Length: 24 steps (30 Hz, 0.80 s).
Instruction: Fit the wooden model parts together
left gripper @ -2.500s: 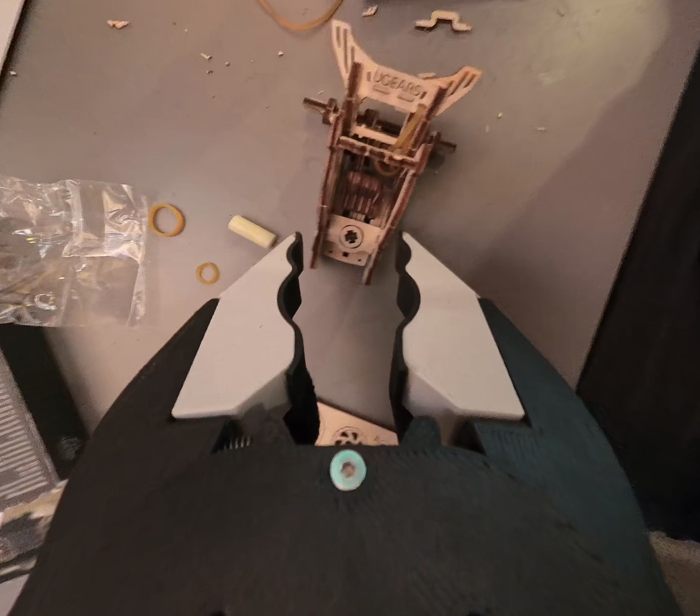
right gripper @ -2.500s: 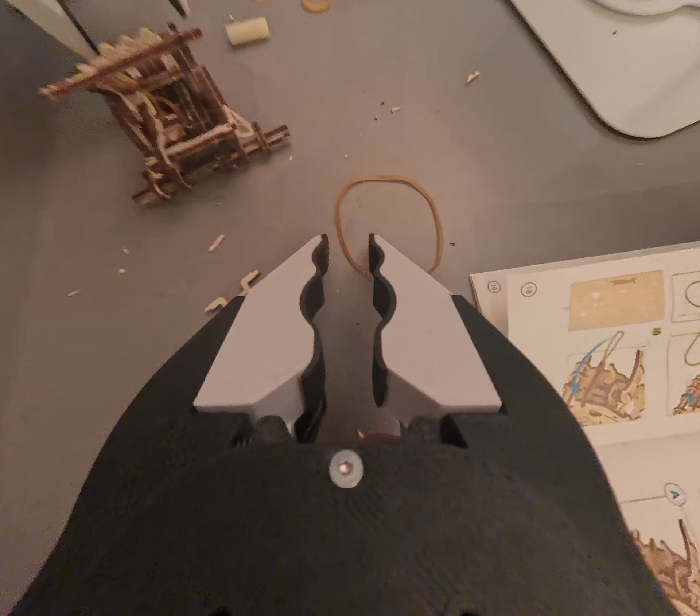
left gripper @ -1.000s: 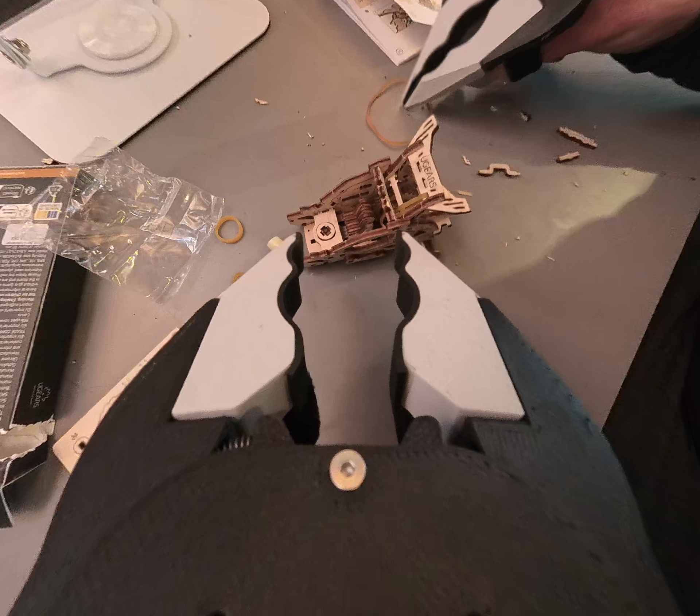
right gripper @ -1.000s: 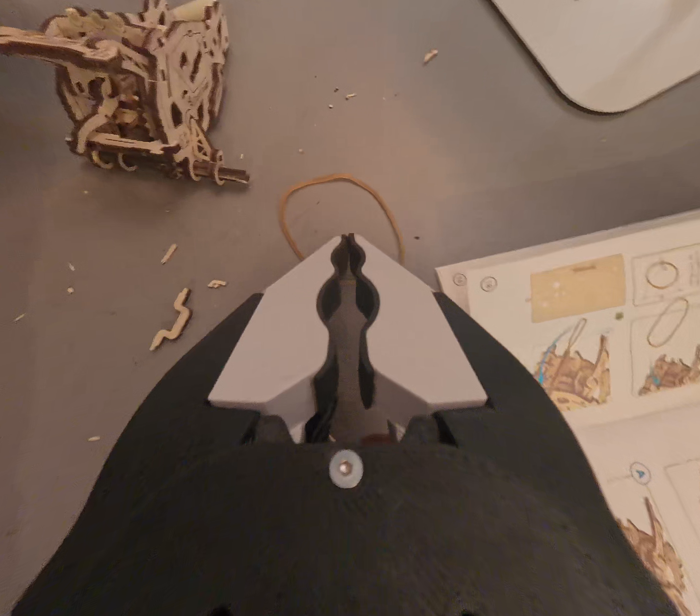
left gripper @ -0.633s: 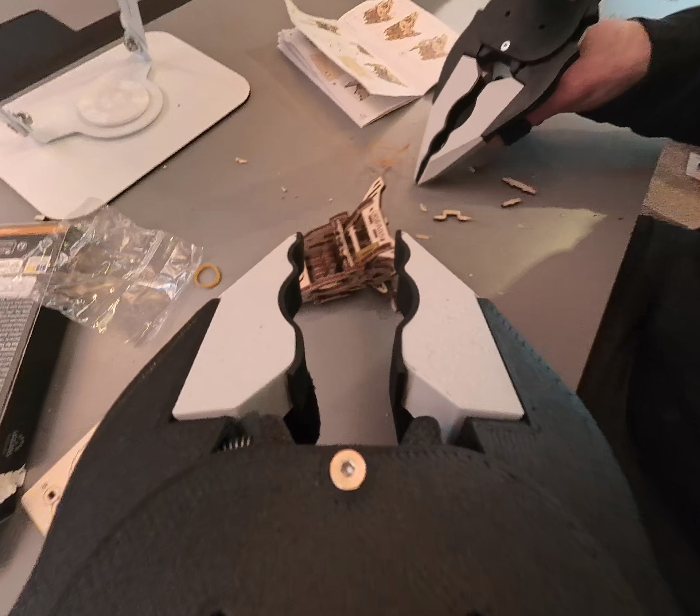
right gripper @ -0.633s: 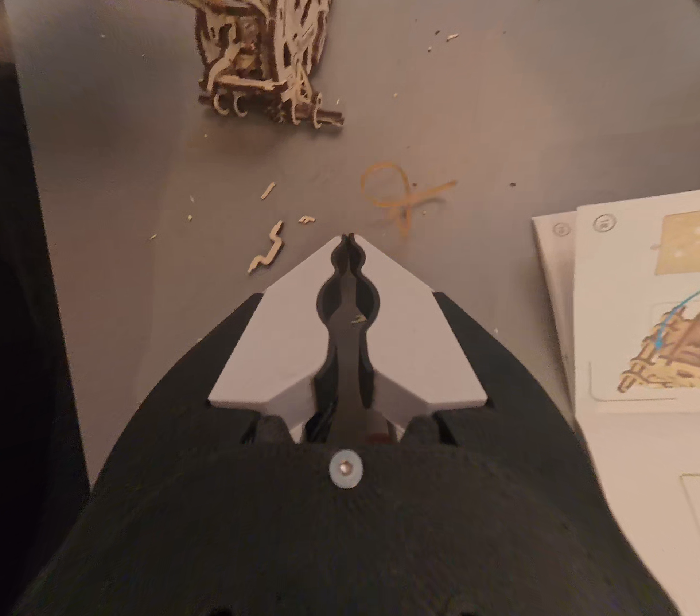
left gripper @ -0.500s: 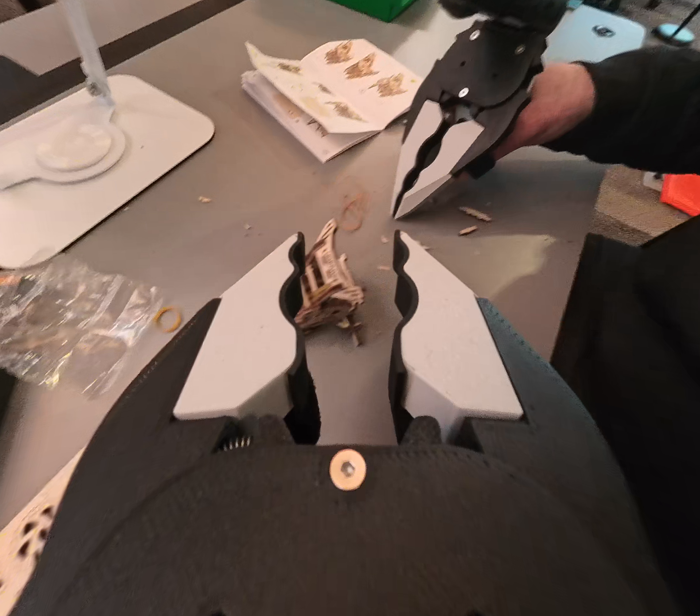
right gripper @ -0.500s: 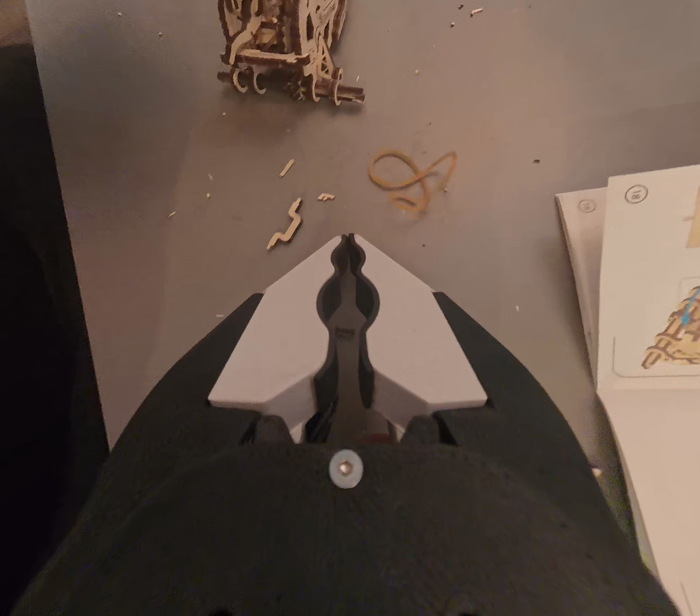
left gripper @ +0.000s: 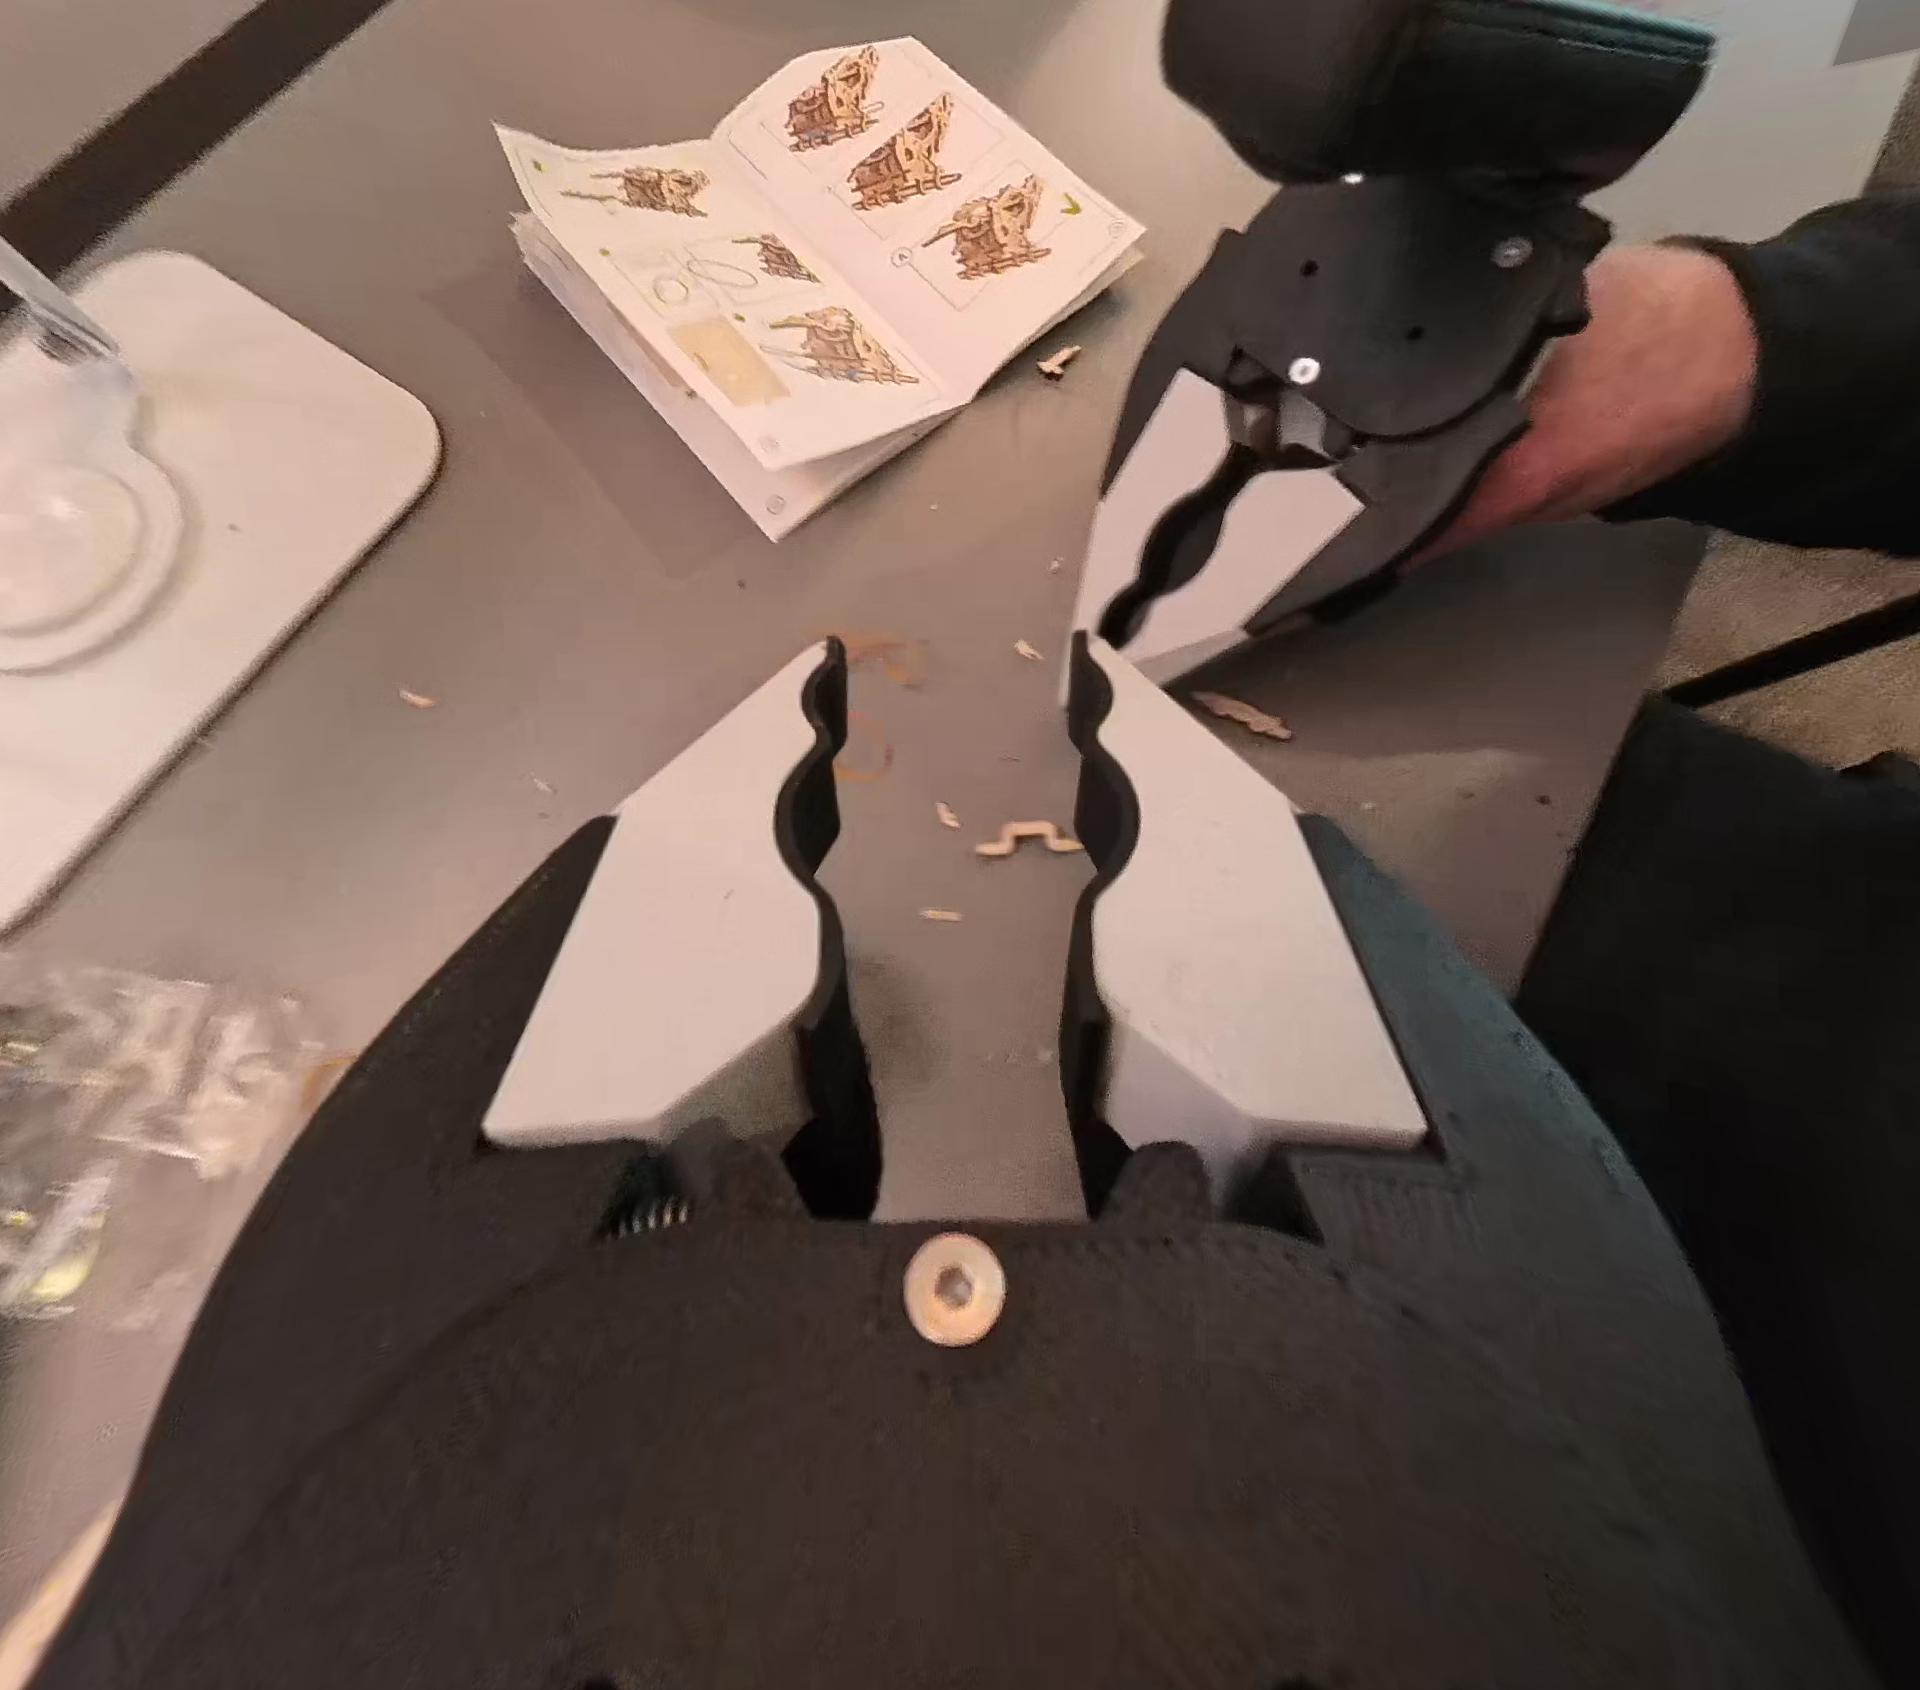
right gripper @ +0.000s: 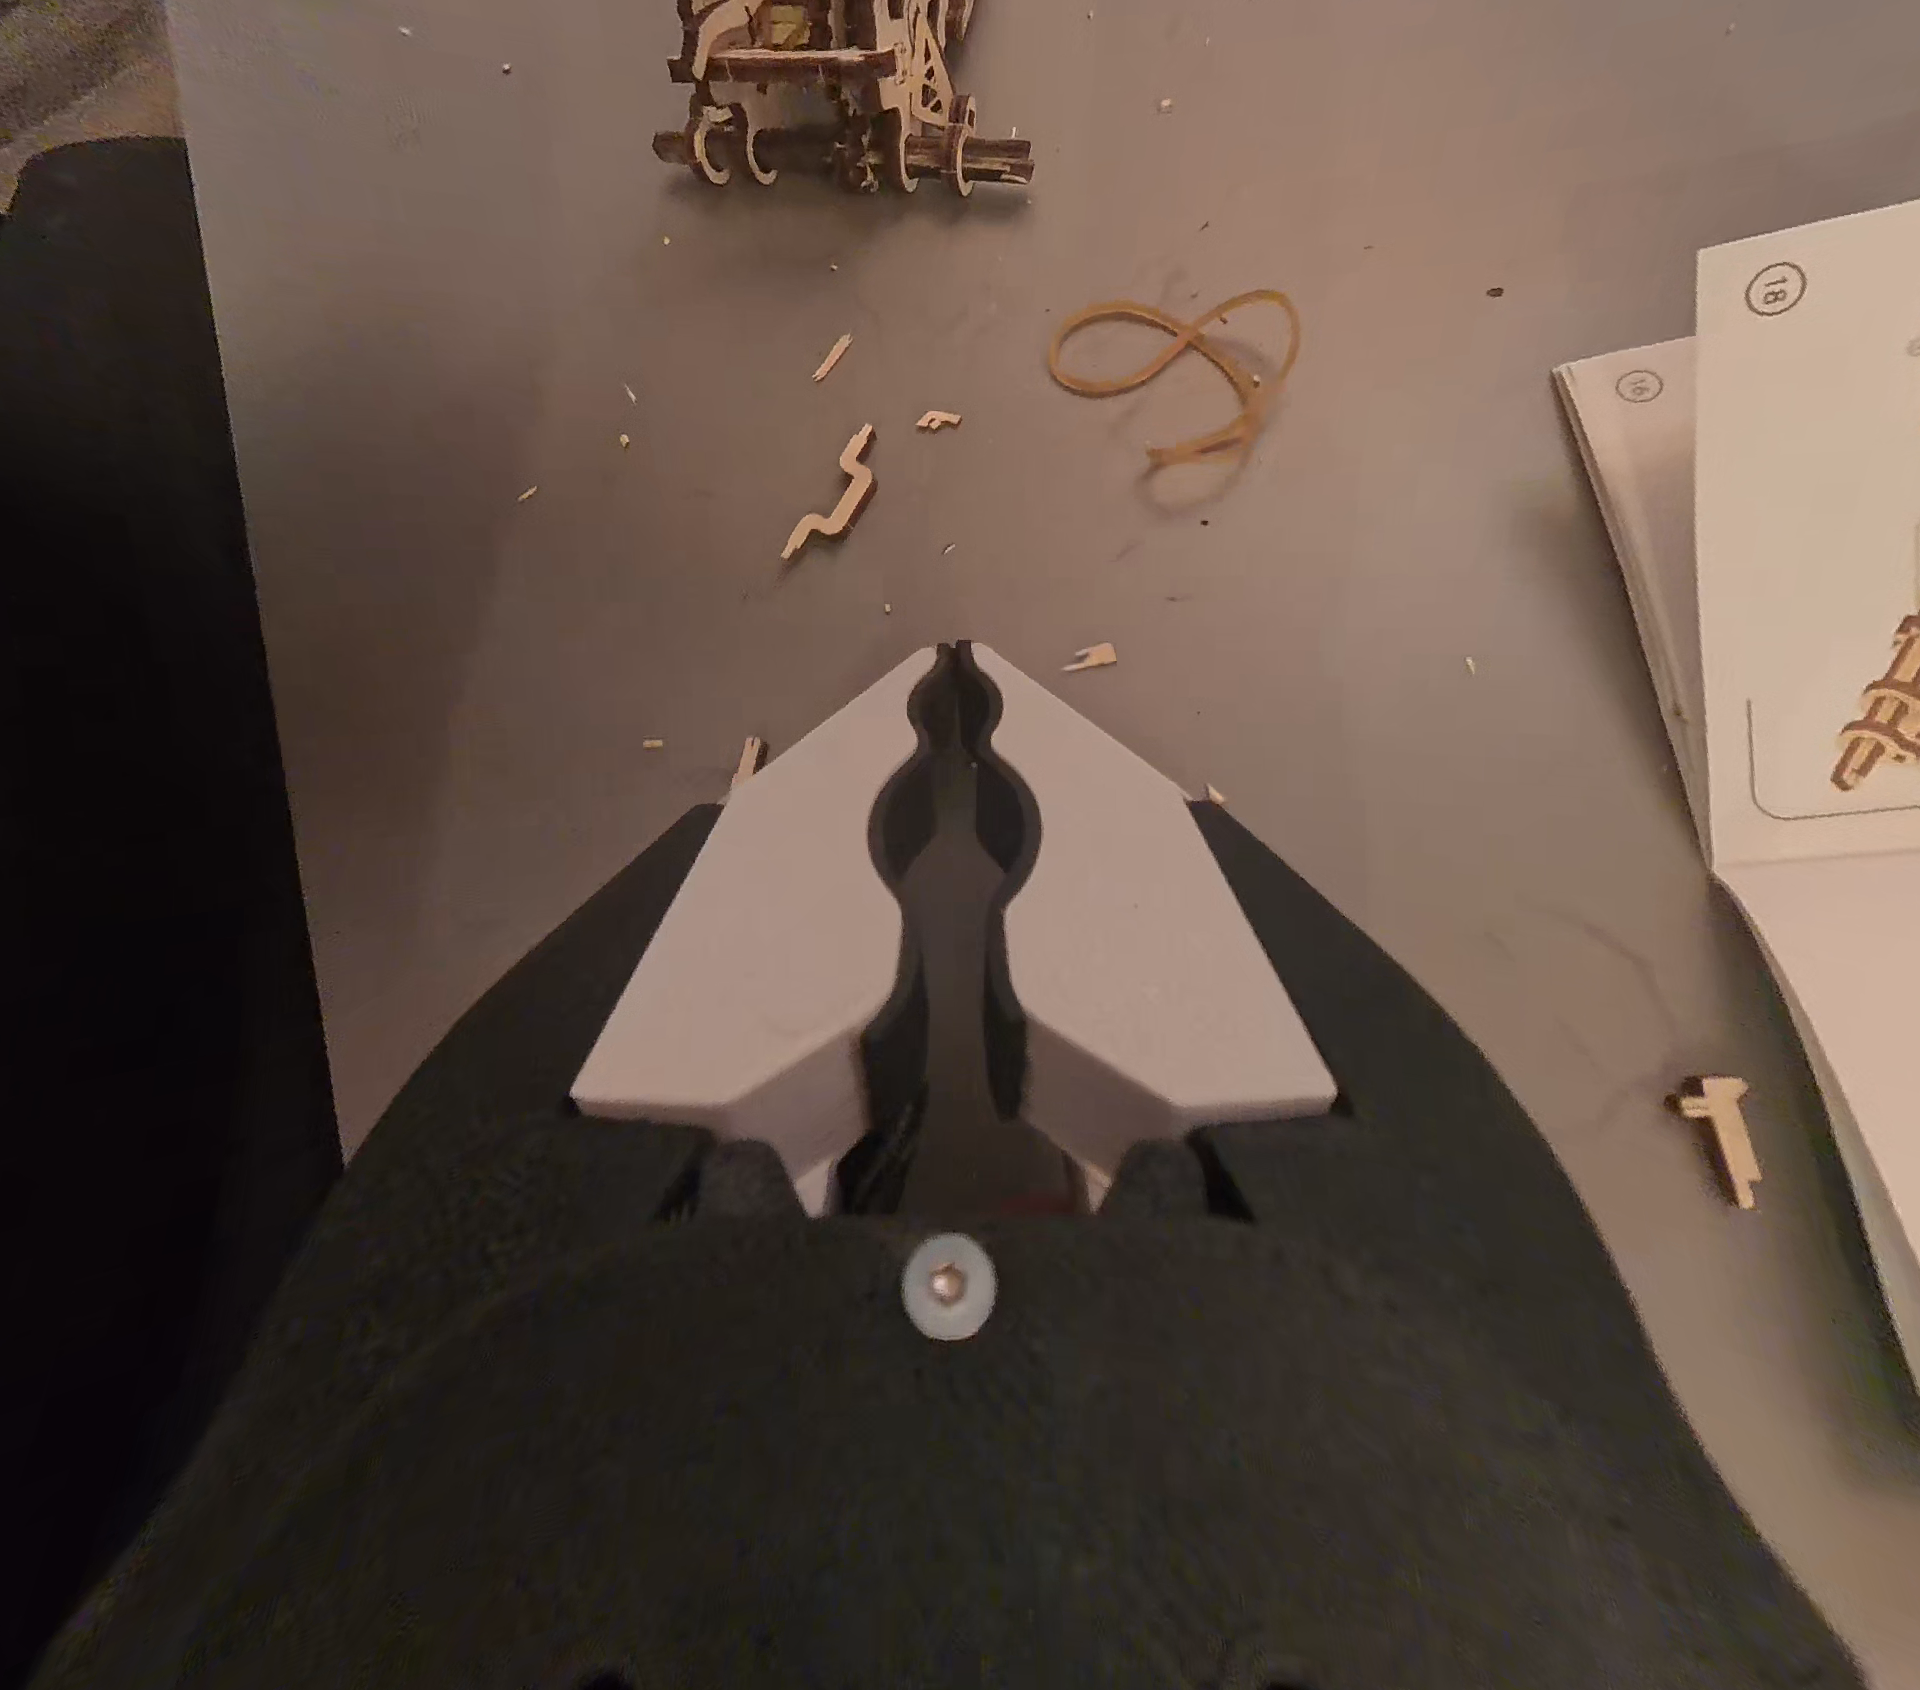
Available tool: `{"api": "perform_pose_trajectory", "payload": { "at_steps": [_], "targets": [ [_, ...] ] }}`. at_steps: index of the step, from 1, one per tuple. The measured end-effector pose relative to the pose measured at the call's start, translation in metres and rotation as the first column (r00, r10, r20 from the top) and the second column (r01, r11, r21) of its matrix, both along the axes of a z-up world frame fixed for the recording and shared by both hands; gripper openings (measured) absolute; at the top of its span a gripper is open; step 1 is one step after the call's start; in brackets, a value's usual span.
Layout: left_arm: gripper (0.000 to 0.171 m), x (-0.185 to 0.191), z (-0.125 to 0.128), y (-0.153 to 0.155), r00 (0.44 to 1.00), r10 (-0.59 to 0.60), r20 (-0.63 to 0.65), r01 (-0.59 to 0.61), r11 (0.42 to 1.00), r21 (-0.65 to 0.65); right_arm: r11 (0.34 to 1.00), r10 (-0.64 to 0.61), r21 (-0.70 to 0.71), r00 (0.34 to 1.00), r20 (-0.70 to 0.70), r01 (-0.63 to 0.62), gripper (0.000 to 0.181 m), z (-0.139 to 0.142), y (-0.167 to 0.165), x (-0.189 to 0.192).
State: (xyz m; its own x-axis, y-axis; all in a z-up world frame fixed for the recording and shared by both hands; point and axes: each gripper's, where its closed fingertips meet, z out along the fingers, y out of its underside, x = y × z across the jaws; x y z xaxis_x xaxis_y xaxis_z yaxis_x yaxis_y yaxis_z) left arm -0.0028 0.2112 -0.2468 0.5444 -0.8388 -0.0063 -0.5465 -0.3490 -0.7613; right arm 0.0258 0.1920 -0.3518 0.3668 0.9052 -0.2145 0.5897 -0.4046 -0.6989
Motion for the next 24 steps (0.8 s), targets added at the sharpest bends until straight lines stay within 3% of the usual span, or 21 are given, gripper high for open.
{"api": "perform_pose_trajectory", "payload": {
  "at_steps": [2,5,10,17,22,24],
  "targets": [
    [0.041,0.001,0.003,0.013,0.995,-0.050,-0.088,0.051,0.999,0.008,1.000,0.001,0.003,1.000,-0.001,-0.001,0.000,0.000,0.000,0.001],
    [0.041,0.001,-0.012,0.030,0.949,-0.172,-0.266,0.164,0.985,-0.052,1.000,0.000,-0.001,1.000,-0.005,0.000,0.000,0.000,0.000,0.001],
    [0.043,-0.001,-0.058,0.043,0.790,-0.374,-0.487,0.278,0.925,-0.259,1.000,-0.001,0.012,1.000,-0.004,0.001,0.000,0.000,0.000,0.001],
    [0.038,0.010,-0.104,0.041,0.668,-0.540,-0.512,0.376,0.839,-0.393,1.000,0.005,0.013,1.000,-0.012,-0.005,0.000,0.001,-0.002,0.001],
    [0.001,0.016,-0.109,0.037,0.698,-0.549,-0.460,0.366,0.825,-0.430,1.000,0.006,0.004,1.000,-0.031,-0.005,0.000,0.003,-0.002,0.001],
    [0.000,0.017,-0.109,0.037,0.715,-0.544,-0.440,0.366,0.827,-0.427,1.000,0.007,0.004,1.000,-0.030,-0.006,0.000,0.003,-0.002,0.001]
  ]
}}
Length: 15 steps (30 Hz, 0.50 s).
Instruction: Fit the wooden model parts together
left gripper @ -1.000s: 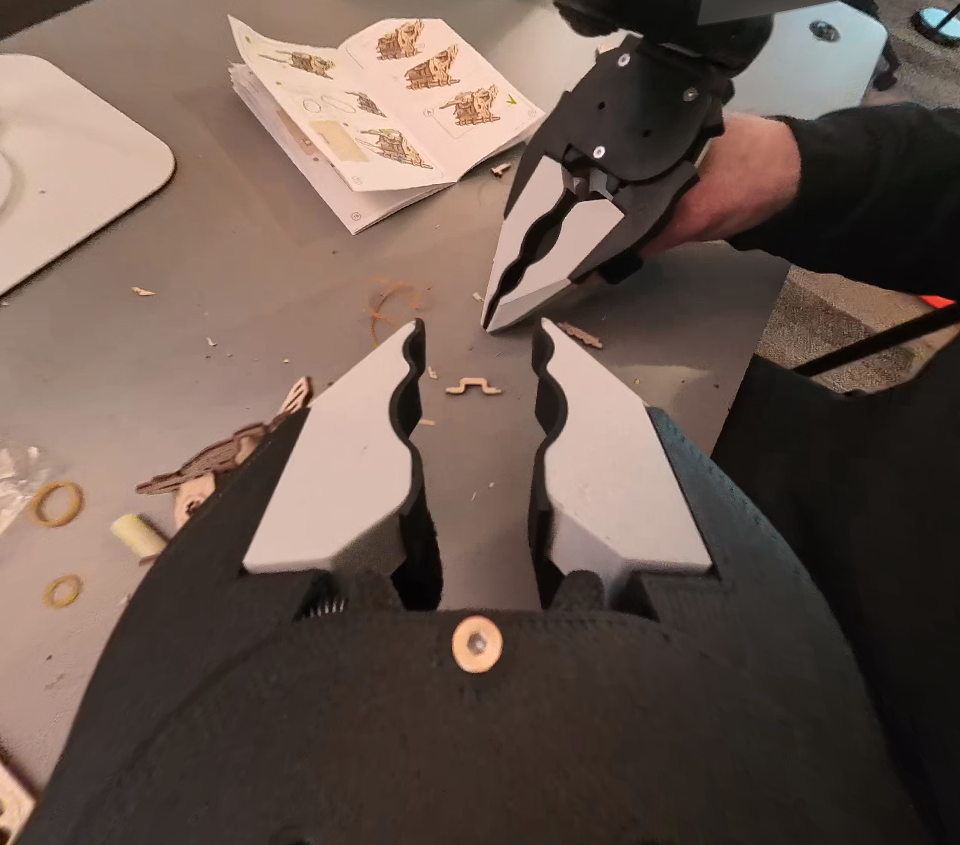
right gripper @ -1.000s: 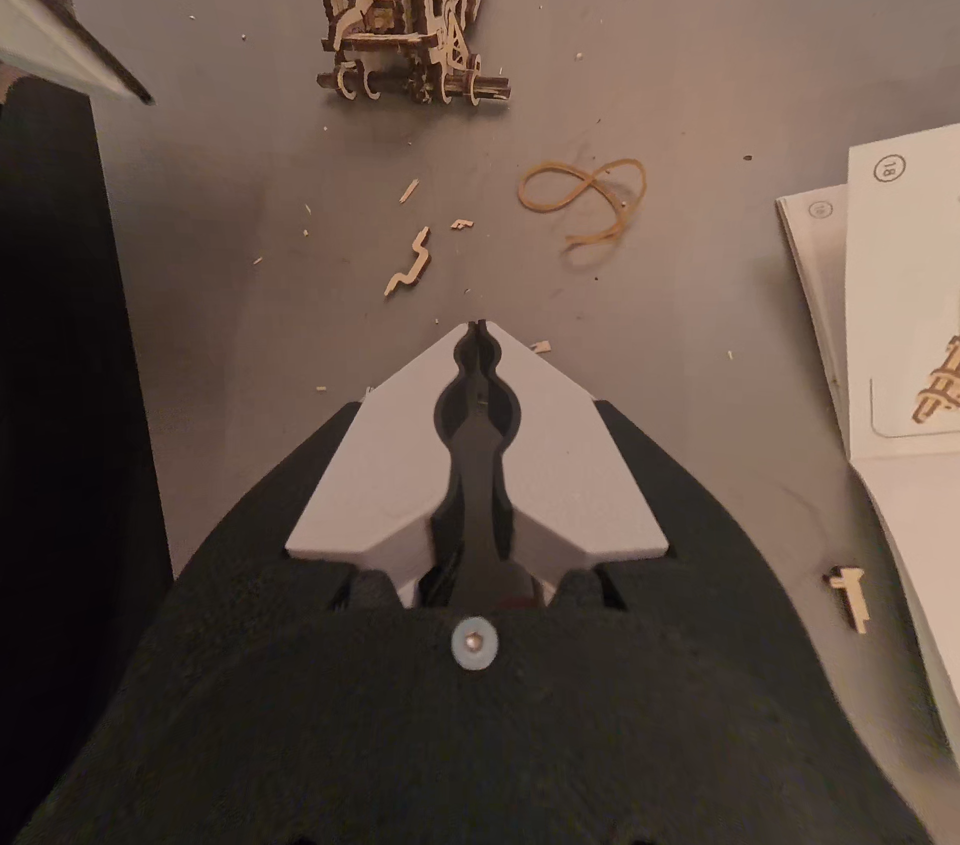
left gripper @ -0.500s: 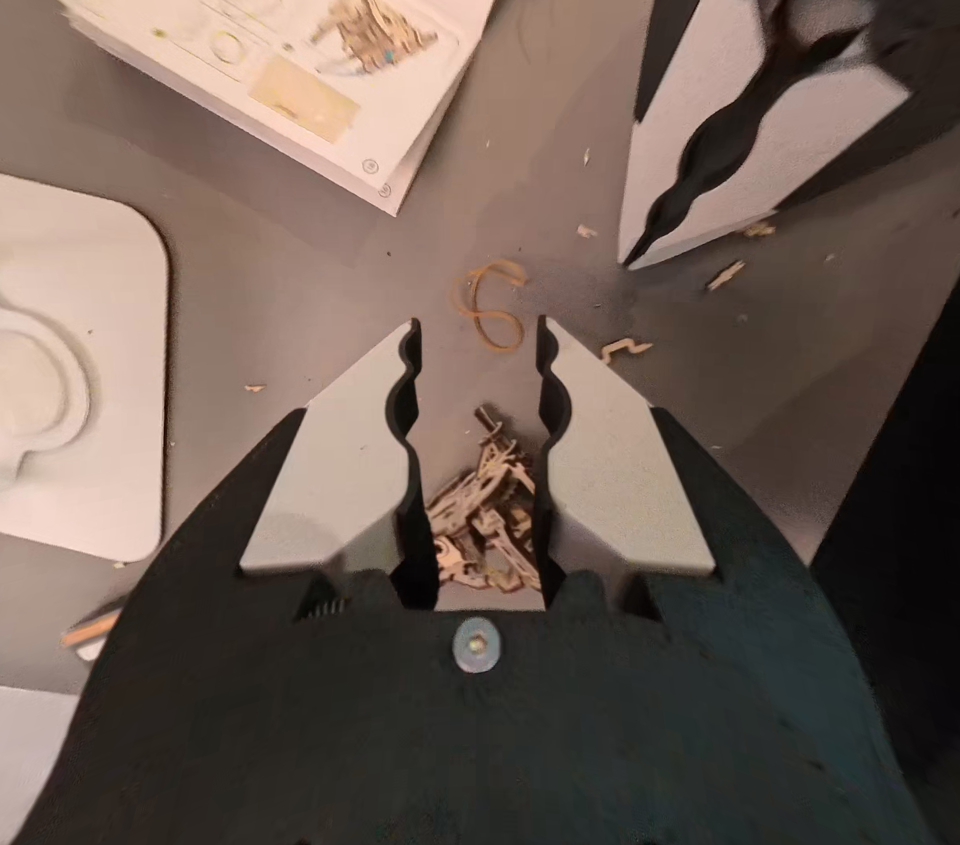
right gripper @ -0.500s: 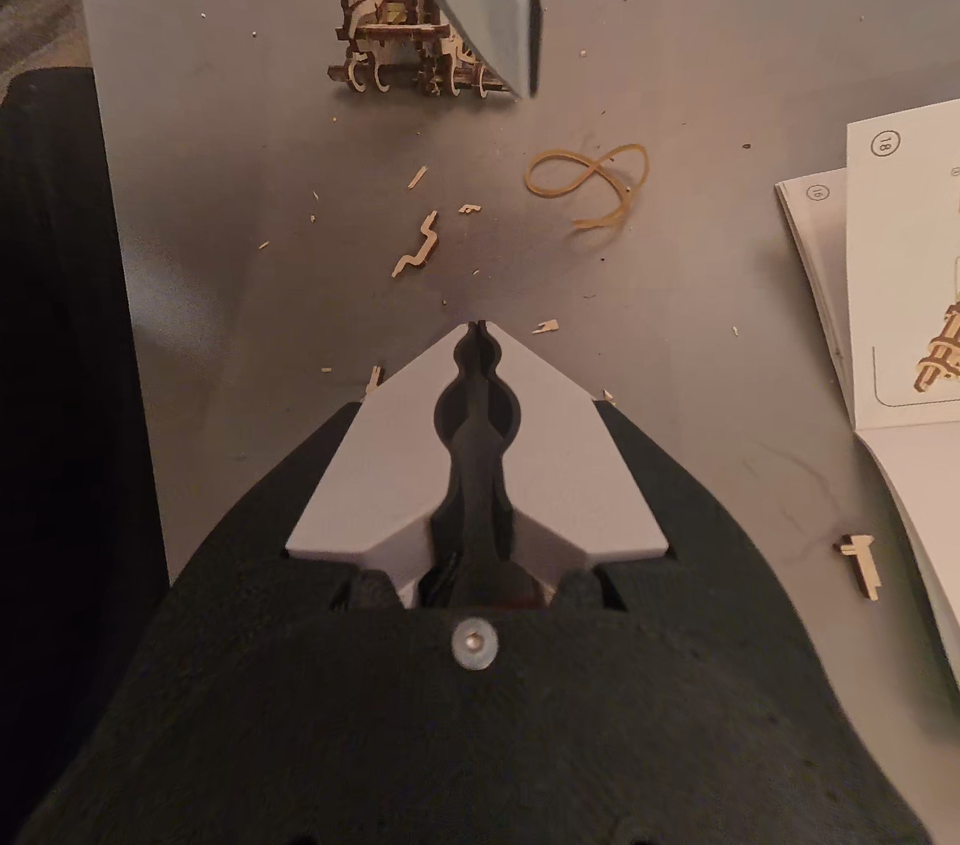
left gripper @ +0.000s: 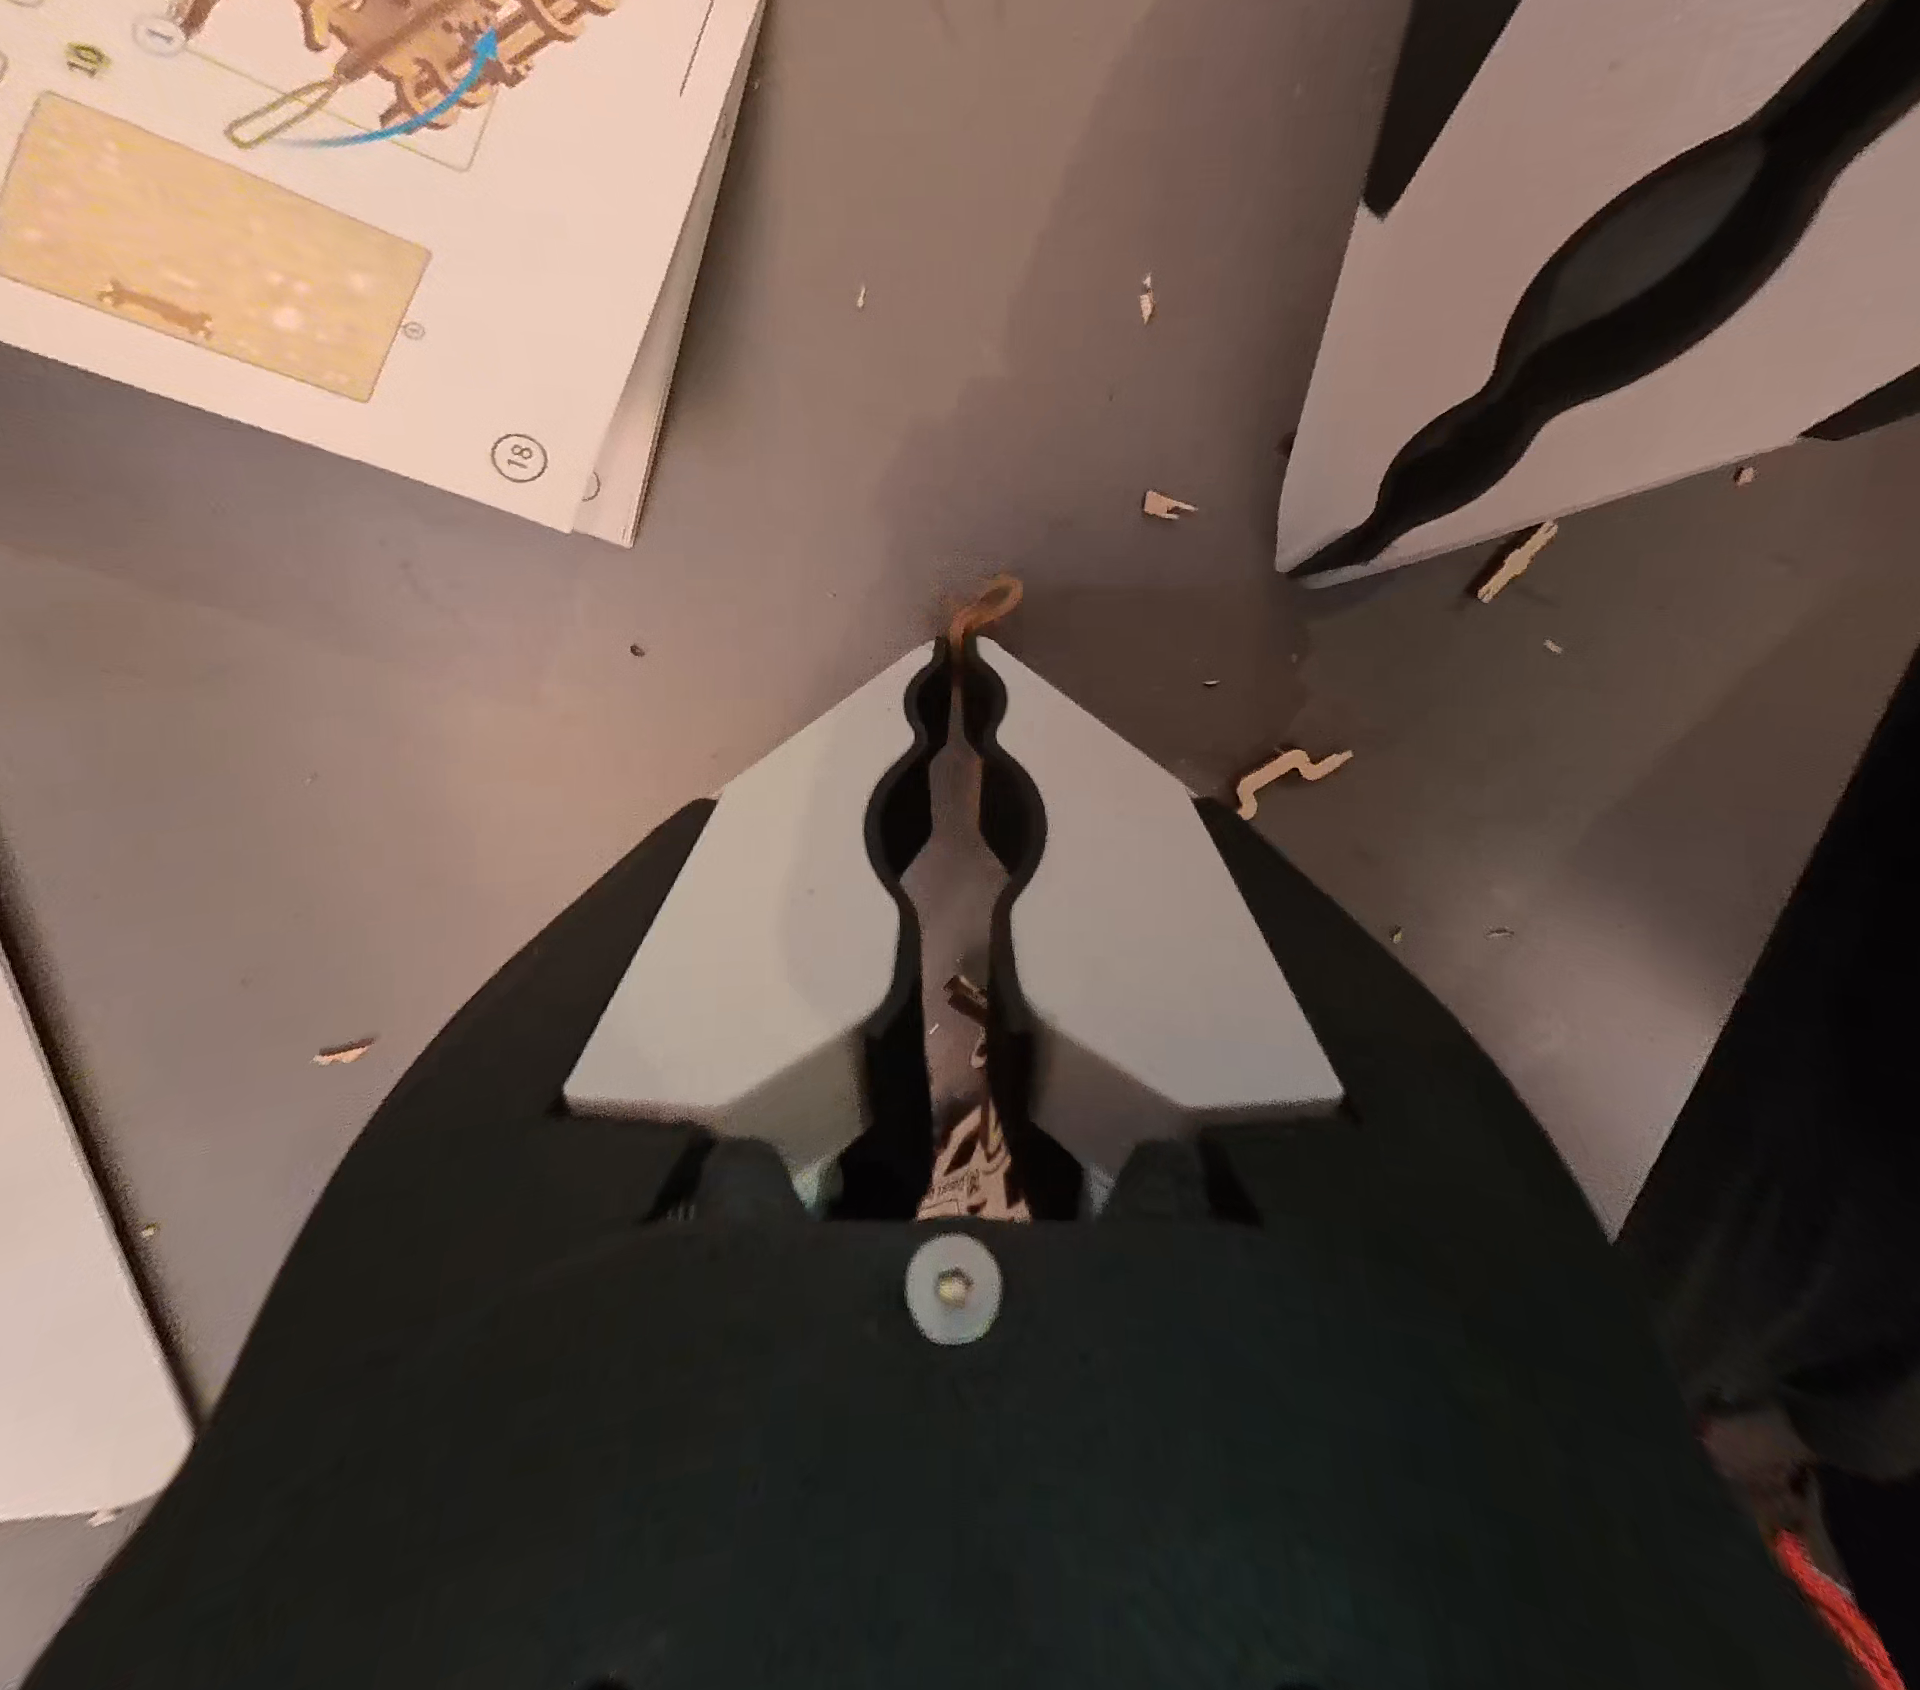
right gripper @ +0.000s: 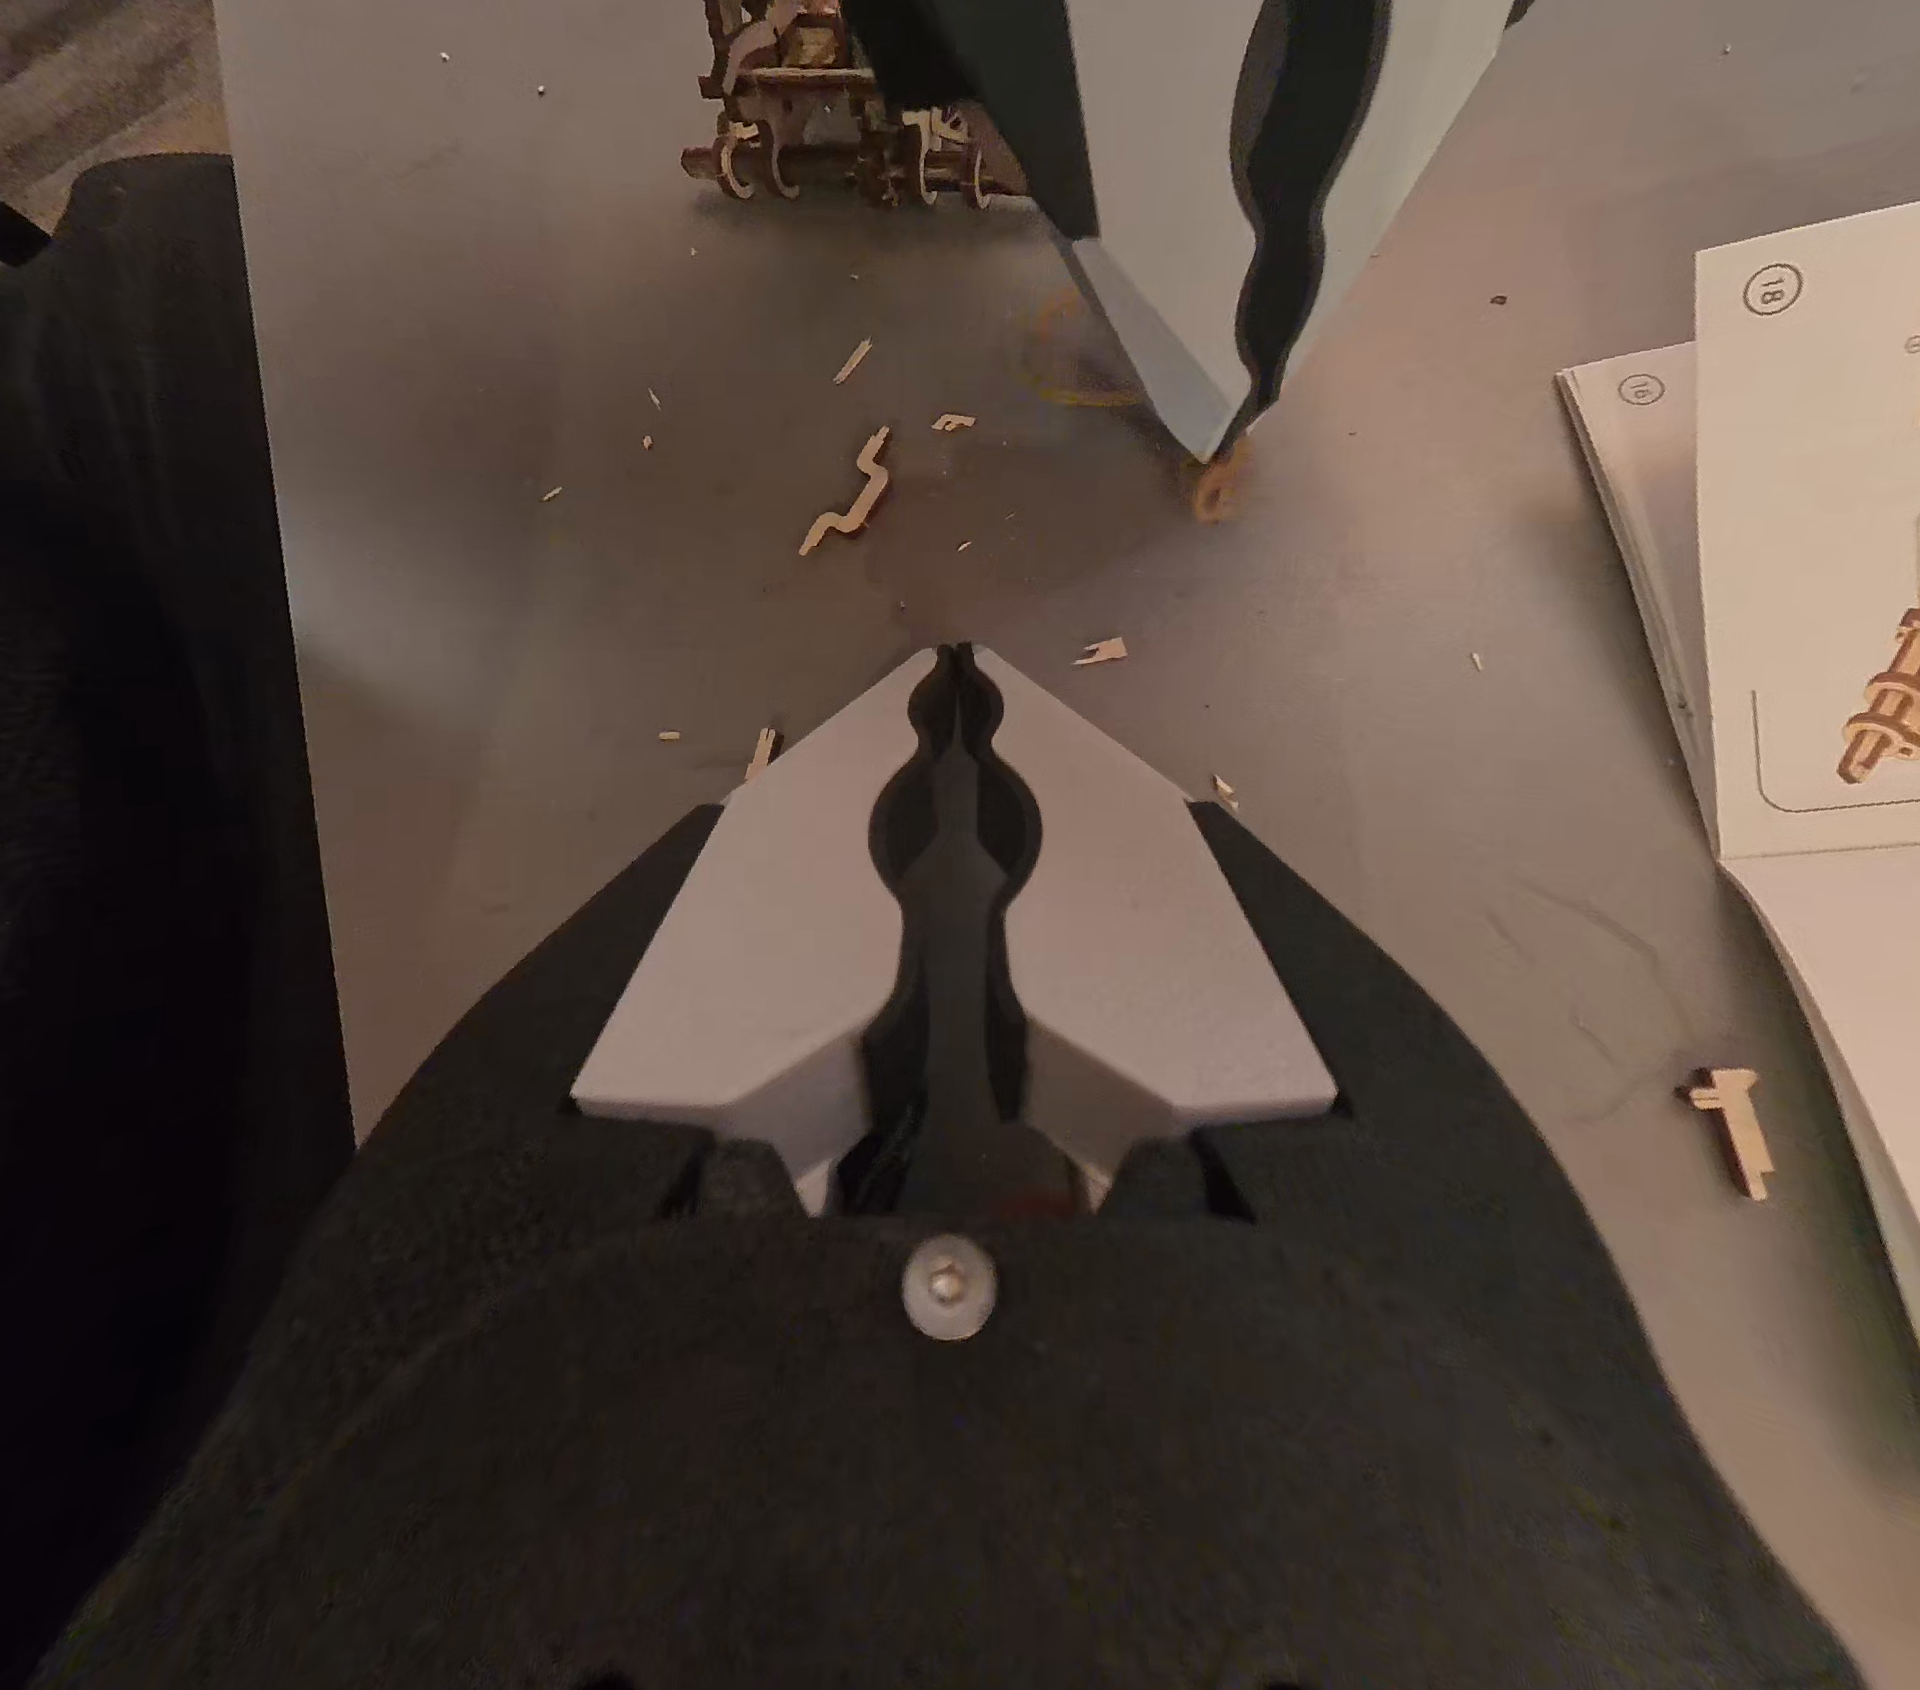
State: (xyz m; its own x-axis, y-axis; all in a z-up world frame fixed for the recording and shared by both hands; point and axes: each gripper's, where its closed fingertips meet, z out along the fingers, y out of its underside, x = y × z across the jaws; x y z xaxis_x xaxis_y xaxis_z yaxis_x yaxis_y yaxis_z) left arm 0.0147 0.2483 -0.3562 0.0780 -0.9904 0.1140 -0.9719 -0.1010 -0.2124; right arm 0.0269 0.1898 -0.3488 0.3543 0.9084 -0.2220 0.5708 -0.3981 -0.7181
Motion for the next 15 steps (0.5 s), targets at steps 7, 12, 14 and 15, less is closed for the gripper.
{"api": "perform_pose_trajectory", "payload": {
  "at_steps": [7,12,14,15],
  "targets": [
    [0.000,-0.001,0.009,0.008,0.997,0.040,0.061,-0.042,0.999,0.025,1.000,-0.021,0.001,0.999,-0.050,0.021,0.000,0.008,0.003,0.002],
    [0.000,0.003,0.022,0.006,0.988,0.075,0.134,-0.077,0.997,0.005,0.999,-0.053,-0.011,0.994,-0.097,0.052,0.000,0.014,0.006,0.006],
    [0.000,0.004,0.028,0.004,0.984,0.078,0.158,-0.080,0.997,0.008,0.998,-0.063,-0.006,0.992,-0.107,0.063,0.000,0.016,0.007,0.007],
    [0.000,0.005,0.031,0.003,0.982,0.082,0.171,-0.083,0.997,-0.001,0.998,-0.068,-0.005,0.992,-0.109,0.068,0.000,0.016,0.008,0.007]
  ]
}}
